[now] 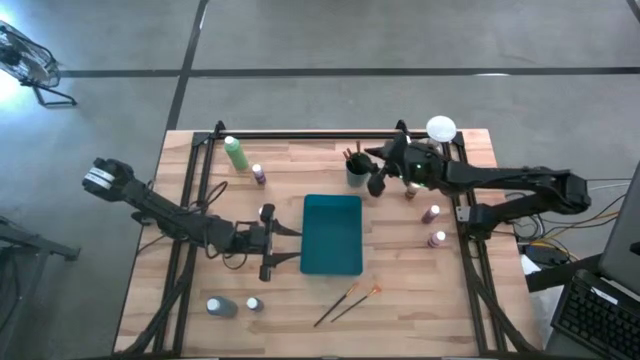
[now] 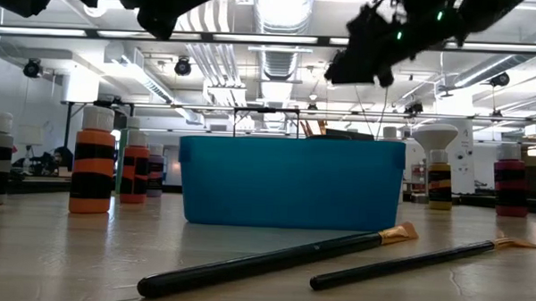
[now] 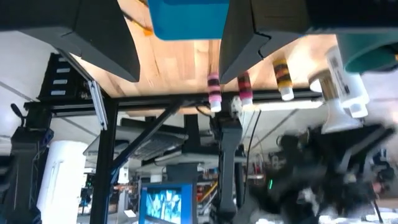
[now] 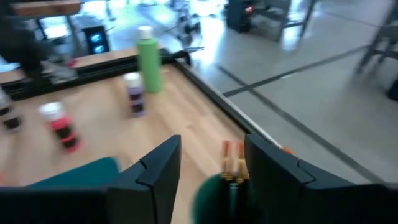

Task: Pick & Place Paint Supplies
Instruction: Put the gold paint brush into the green cup

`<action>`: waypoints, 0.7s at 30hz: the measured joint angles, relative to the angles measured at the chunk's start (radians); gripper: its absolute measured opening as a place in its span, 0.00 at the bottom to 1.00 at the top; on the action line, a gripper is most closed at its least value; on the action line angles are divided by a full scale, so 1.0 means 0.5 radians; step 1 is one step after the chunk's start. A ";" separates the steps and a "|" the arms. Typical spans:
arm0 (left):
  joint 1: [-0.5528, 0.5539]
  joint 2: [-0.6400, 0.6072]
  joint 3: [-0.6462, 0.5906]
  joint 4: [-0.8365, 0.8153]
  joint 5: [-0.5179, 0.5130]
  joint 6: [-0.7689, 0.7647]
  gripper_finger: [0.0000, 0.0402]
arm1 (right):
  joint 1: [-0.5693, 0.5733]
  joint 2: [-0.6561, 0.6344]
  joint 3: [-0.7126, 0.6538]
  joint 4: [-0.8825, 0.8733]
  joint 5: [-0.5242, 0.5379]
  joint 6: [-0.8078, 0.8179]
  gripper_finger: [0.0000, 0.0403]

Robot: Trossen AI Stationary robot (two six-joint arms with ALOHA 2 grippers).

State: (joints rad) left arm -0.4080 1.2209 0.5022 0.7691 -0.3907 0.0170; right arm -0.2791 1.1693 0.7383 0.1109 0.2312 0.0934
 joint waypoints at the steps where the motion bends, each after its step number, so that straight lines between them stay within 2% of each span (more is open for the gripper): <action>1: 0.000 0.000 0.000 -0.014 -0.001 -0.039 0.56 | 0.036 -0.036 0.050 -0.116 -0.002 -0.002 0.41; 7: 0.000 0.000 0.000 -0.034 0.013 -0.150 0.56 | 0.364 -0.128 0.288 -0.547 0.023 -0.004 0.28; 10: -0.002 0.000 0.001 -0.038 0.028 -0.152 0.56 | 0.604 -0.097 0.398 -0.734 0.166 0.005 0.22; 15: -0.002 0.000 0.001 -0.054 0.029 -0.139 0.56 | 1.042 0.050 0.569 -1.070 0.414 0.148 0.12; 21: -0.002 0.000 0.001 -0.065 0.029 -0.140 0.56 | 1.464 0.329 0.858 -1.653 0.430 0.468 0.07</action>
State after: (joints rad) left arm -0.4088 1.2209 0.5026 0.7365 -0.3763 -0.0532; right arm 0.4530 1.3337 1.1671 -0.7155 0.4462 0.3276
